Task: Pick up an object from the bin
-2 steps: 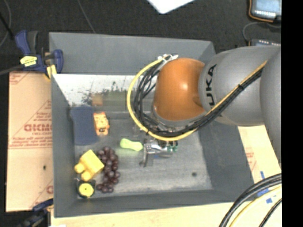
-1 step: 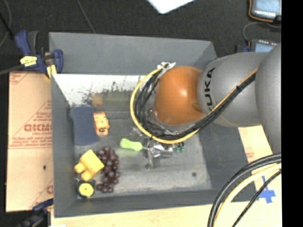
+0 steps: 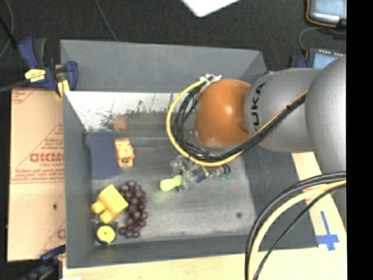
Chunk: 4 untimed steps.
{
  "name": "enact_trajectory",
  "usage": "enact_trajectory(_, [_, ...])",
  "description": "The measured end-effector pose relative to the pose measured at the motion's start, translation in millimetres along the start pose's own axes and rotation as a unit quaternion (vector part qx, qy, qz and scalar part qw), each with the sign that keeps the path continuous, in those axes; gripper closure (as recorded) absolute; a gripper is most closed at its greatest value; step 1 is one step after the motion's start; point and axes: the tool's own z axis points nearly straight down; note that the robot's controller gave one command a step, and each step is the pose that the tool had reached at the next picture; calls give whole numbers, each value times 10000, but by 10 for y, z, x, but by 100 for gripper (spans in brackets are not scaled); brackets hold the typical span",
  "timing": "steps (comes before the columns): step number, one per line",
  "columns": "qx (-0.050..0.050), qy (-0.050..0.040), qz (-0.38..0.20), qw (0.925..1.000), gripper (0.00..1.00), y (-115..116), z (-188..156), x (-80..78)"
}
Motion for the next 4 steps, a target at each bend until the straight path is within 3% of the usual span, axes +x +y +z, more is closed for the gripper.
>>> enact_trajectory(2, [-3,4,66,10000,100,-3,10,0])
enact_trajectory(4, [-2,-26,440,9990,100,-7,-58,-134])
